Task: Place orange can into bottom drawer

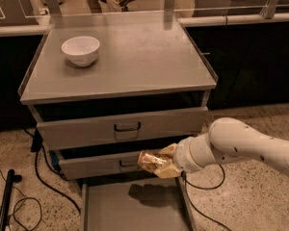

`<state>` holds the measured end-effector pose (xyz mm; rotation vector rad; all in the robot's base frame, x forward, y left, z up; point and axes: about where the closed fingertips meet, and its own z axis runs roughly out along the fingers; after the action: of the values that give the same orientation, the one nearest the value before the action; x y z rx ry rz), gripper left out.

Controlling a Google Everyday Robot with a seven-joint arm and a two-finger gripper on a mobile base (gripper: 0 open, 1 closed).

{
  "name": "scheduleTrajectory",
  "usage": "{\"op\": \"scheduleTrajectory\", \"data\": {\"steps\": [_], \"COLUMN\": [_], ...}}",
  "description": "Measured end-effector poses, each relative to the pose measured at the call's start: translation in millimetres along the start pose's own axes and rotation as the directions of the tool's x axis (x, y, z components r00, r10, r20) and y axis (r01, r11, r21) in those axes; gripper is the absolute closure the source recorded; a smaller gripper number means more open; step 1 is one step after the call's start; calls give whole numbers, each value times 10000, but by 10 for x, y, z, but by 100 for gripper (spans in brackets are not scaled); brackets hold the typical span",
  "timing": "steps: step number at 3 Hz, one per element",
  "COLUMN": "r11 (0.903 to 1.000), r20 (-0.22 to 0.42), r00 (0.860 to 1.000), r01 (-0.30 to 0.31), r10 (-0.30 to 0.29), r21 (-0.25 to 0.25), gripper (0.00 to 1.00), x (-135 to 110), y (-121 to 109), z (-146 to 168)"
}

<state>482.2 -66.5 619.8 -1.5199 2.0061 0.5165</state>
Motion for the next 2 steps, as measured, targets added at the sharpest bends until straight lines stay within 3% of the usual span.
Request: {"op": "scheduleTrajectory", "data": {"steps": [1,2], "r11": [9972,9885], "r20": [-431,-734], "r00": [9972,9904], "r01": [-630,-1230], "r10": [613,1167], "r21": [-394,-880], "gripper": [100,100], "x": [324,691], "y": [-3,37], "z": [369,767]}}
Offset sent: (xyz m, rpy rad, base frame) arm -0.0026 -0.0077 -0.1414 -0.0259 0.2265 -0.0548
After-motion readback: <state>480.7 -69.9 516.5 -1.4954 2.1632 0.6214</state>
